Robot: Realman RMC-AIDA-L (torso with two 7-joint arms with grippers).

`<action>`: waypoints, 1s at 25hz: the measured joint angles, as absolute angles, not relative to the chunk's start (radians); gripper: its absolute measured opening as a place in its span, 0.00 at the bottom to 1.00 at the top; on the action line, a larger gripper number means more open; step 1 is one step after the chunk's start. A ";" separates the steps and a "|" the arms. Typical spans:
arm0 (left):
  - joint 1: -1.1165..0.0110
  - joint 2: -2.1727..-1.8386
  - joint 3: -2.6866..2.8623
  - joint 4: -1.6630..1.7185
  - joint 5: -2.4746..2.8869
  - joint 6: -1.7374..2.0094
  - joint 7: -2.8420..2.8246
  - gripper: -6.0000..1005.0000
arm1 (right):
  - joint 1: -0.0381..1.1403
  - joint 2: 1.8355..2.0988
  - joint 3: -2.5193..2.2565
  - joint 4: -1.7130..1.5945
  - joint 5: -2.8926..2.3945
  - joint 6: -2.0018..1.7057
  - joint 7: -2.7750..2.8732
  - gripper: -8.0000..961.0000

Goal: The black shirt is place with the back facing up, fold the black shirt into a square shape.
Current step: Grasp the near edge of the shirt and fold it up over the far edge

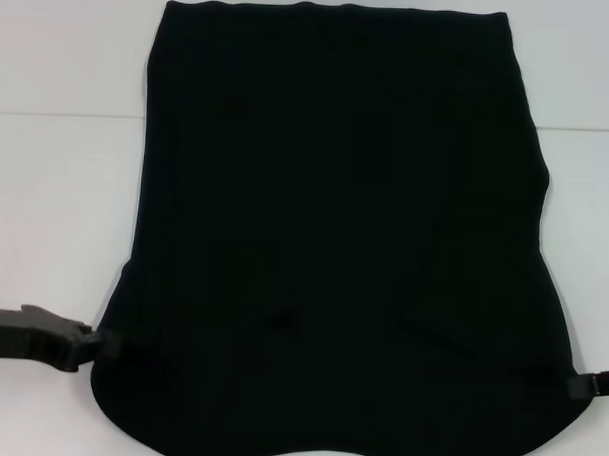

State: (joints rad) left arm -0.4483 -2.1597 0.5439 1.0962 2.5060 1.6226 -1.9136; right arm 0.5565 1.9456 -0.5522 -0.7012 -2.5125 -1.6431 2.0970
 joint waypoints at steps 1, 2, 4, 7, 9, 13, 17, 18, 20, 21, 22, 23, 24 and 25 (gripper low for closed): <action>-0.449 -2.160 0.542 1.097 2.505 1.635 -1.925 0.02 | 0.545 1.946 -0.532 -0.701 -2.512 -1.649 2.084 0.09; -0.449 -2.159 0.540 1.099 2.502 1.649 -1.941 0.02 | 0.535 1.946 -0.513 -0.702 -2.512 -1.653 2.073 0.09; -0.448 -2.157 0.536 1.101 2.490 1.684 -1.968 0.02 | 0.510 1.947 -0.465 -0.707 -2.512 -1.666 2.043 0.09; -0.441 -2.155 0.517 1.102 2.465 1.740 -1.983 0.02 | 0.474 1.944 -0.400 -0.714 -2.513 -1.690 2.004 0.09; -0.438 -2.155 0.493 1.098 2.453 1.773 -1.985 0.02 | 0.449 1.938 -0.361 -0.720 -2.513 -1.704 1.982 0.09; -0.434 -2.153 0.442 1.079 2.449 1.836 -1.981 0.02 | 0.406 1.929 -0.290 -0.746 -2.513 -1.739 1.939 0.09; -0.420 -2.150 0.436 1.055 2.449 1.886 -1.971 0.02 | 0.371 1.921 -0.255 -0.772 -2.513 -1.765 1.919 0.09; -0.412 -2.150 0.436 1.053 2.448 1.896 -1.966 0.02 | 0.363 1.919 -0.249 -0.775 -2.513 -1.769 1.915 0.09; -0.406 -2.150 0.435 1.051 2.447 1.906 -1.962 0.02 | 0.346 1.915 -0.233 -0.777 -2.513 -1.777 1.906 0.09; -0.393 -2.151 0.434 1.046 2.440 1.925 -1.952 0.02 | 0.340 1.914 -0.224 -0.777 -2.513 -1.782 1.901 0.09; -0.385 -2.151 0.432 1.042 2.435 1.936 -1.947 0.02 | 0.334 1.913 -0.214 -0.777 -2.513 -1.790 1.895 0.09; -0.377 -2.152 0.427 1.038 2.431 1.949 -1.941 0.02 | 0.330 1.912 -0.210 -0.777 -2.513 -1.794 1.891 0.09; -0.374 -2.152 0.425 1.037 2.429 1.955 -1.940 0.02 | 0.325 1.912 -0.205 -0.777 -2.513 -1.800 1.886 0.09; -0.371 -2.152 0.423 1.036 2.428 1.962 -1.938 0.02 | 0.321 1.912 -0.202 -0.777 -2.513 -1.801 1.885 0.09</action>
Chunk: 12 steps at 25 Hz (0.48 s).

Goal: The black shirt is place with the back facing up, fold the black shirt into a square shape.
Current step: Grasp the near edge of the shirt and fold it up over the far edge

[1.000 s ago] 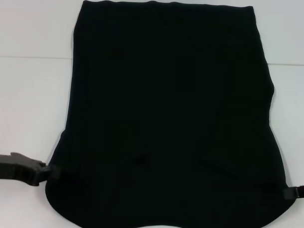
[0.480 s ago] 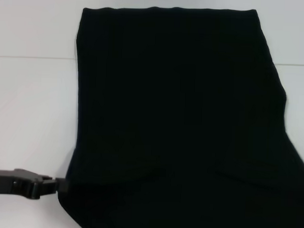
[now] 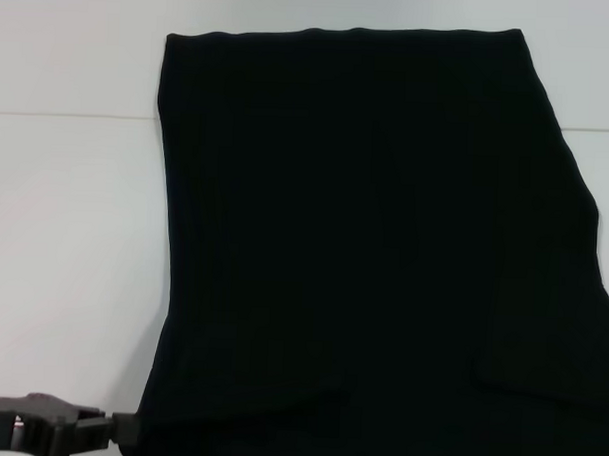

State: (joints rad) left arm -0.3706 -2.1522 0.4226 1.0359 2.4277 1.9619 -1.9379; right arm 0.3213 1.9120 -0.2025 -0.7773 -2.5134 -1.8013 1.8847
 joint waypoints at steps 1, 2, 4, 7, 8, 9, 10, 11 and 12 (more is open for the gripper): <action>-0.367 -2.153 0.421 1.036 2.427 1.970 -1.936 0.02 | 0.318 1.912 -0.199 -0.777 -2.514 -1.803 1.883 0.09; -0.365 -2.153 0.420 1.036 2.427 1.976 -1.936 0.02 | 0.314 1.912 -0.196 -0.777 -2.514 -1.804 1.882 0.09; -0.363 -2.153 0.420 1.035 2.426 1.984 -1.935 0.02 | 0.309 1.909 -0.184 -0.778 -2.514 -1.807 1.880 0.09; -0.375 -2.150 0.407 1.029 2.421 1.985 -1.938 0.03 | 0.313 1.904 -0.140 -0.778 -2.512 -1.808 1.873 0.09; -0.386 -2.146 0.401 1.023 2.415 1.982 -1.940 0.03 | 0.320 1.903 -0.127 -0.777 -2.512 -1.808 1.869 0.09; -0.405 -2.138 0.392 1.007 2.403 1.975 -1.943 0.03 | 0.330 1.901 -0.114 -0.775 -2.510 -1.805 1.866 0.09; -0.422 -2.131 0.387 0.994 2.394 1.970 -1.945 0.03 | 0.341 1.899 -0.105 -0.772 -2.509 -1.799 1.864 0.08; -0.444 -2.121 0.383 0.971 2.384 1.957 -1.947 0.03 | 0.355 1.899 -0.101 -0.770 -2.509 -1.793 1.865 0.08; -0.462 -2.113 0.382 0.956 2.379 1.942 -1.950 0.03 | 0.384 1.897 -0.097 -0.769 -2.505 -1.785 1.869 0.08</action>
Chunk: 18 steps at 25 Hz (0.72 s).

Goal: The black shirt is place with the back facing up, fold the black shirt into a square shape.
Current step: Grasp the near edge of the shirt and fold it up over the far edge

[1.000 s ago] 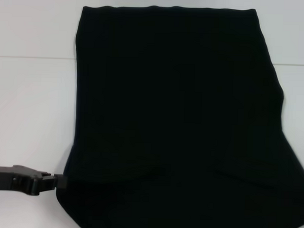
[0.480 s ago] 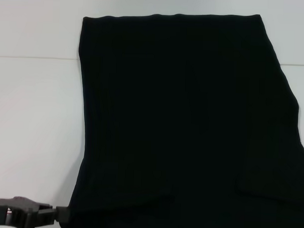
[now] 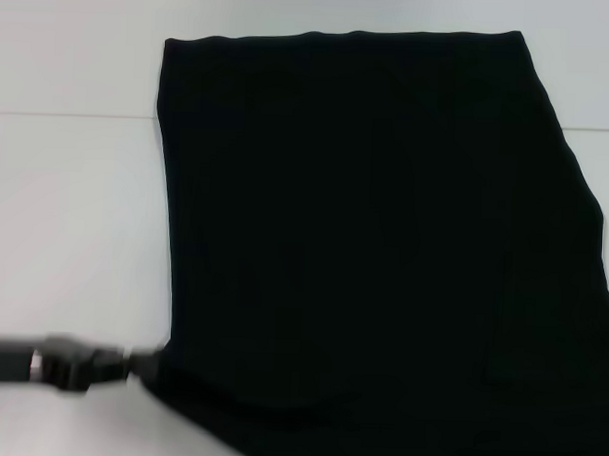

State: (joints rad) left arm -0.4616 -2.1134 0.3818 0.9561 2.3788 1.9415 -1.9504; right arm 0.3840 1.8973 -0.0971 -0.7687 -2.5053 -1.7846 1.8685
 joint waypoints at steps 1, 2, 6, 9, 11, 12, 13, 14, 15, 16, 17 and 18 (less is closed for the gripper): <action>-0.486 -2.103 0.380 0.934 2.375 1.919 -1.956 0.04 | 0.384 1.897 -0.097 -0.769 -2.505 -1.785 1.869 0.08; -0.508 -2.095 0.380 0.917 2.371 1.893 -1.962 0.04 | 0.403 1.897 -0.095 -0.769 -2.499 -1.781 1.873 0.08; -0.620 -2.042 0.371 0.785 2.333 1.731 -1.989 0.05 | 0.485 1.892 -0.095 -0.761 -2.464 -1.740 1.905 0.08; -0.702 -2.001 0.371 0.671 2.300 1.590 -1.998 0.05 | 0.563 1.876 -0.106 -0.722 -2.450 -1.660 1.944 0.08; -0.750 -1.989 0.371 0.625 2.284 1.484 -2.000 0.06 | 0.615 1.863 -0.118 -0.687 -2.448 -1.598 1.969 0.08; -0.769 -1.987 0.371 0.611 2.279 1.437 -2.000 0.06 | 0.641 1.859 -0.128 -0.668 -2.448 -1.558 1.979 0.08; -0.785 -1.987 0.372 0.601 2.275 1.387 -2.000 0.06 | 0.670 1.856 -0.139 -0.652 -2.448 -1.517 1.989 0.08; -0.805 -1.989 0.372 0.588 2.270 1.323 -1.999 0.06 | 0.701 1.854 -0.151 -0.635 -2.448 -1.471 1.998 0.08; -0.818 -1.990 0.373 0.580 2.267 1.280 -1.996 0.06 | 0.723 1.854 -0.163 -0.620 -2.448 -1.428 2.005 0.08; -0.835 -1.992 0.373 0.567 2.259 1.220 -1.994 0.06 | 0.747 1.854 -0.178 -0.605 -2.448 -1.382 2.013 0.08; -0.852 -1.994 0.376 0.551 2.246 1.142 -1.989 0.07 | 0.768 1.855 -0.196 -0.588 -2.447 -1.338 2.017 0.08; -0.861 -1.994 0.377 0.540 2.236 1.096 -1.985 0.07 | 0.790 1.857 -0.216 -0.571 -2.447 -1.288 2.022 0.08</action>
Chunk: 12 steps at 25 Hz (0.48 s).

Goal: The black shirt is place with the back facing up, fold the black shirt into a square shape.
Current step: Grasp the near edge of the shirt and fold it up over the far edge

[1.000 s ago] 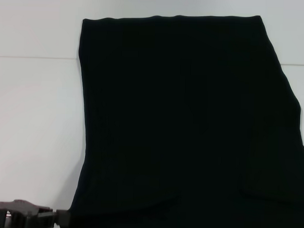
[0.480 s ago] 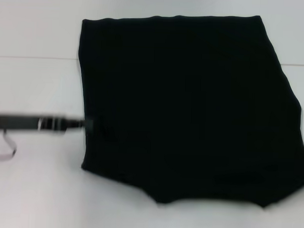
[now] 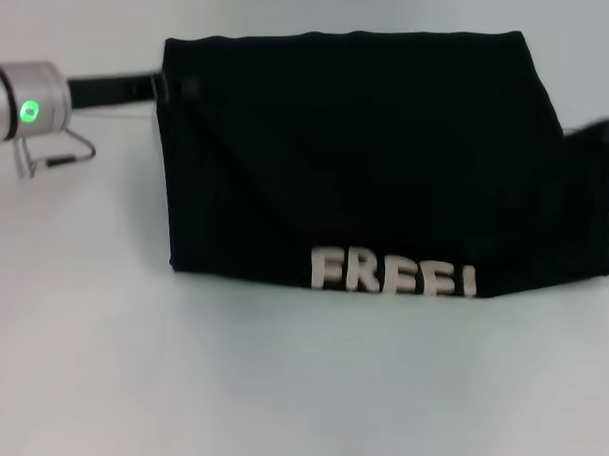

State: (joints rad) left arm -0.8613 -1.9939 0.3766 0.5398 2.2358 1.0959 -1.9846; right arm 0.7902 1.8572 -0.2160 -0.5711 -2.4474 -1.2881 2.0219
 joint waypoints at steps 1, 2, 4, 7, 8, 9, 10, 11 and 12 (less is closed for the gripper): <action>-0.871 -1.994 0.378 0.524 2.221 1.041 -1.975 0.07 | 0.811 1.859 -0.236 -0.554 -2.447 -1.243 2.026 0.08; -0.881 -1.994 0.379 0.508 2.206 0.992 -1.962 0.07 | 0.828 1.861 -0.252 -0.538 -2.446 -1.201 2.028 0.08; -0.899 -1.994 0.380 0.476 2.184 0.916 -1.927 0.08 | 0.864 1.868 -0.280 -0.503 -2.445 -1.120 2.030 0.08; -0.913 -2.001 0.381 0.444 2.174 0.840 -1.879 0.08 | 0.897 1.880 -0.321 -0.448 -2.444 -1.012 2.030 0.09; -0.914 -2.009 0.381 0.436 2.174 0.813 -1.866 0.08 | 0.901 1.886 -0.333 -0.431 -2.444 -0.978 2.028 0.09; -0.913 -2.019 0.380 0.431 2.173 0.782 -1.851 0.08 | 0.904 1.893 -0.342 -0.415 -2.444 -0.942 2.024 0.09; -0.912 -2.029 0.381 0.428 2.172 0.761 -1.839 0.09 | 0.905 1.899 -0.344 -0.406 -2.444 -0.915 2.019 0.09; -0.909 -2.041 0.380 0.424 2.168 0.729 -1.820 0.09 | 0.906 1.908 -0.346 -0.395 -2.444 -0.883 2.012 0.09; -0.907 -2.054 0.380 0.418 2.162 0.699 -1.794 0.09 | 0.906 1.918 -0.347 -0.386 -2.443 -0.852 2.001 0.09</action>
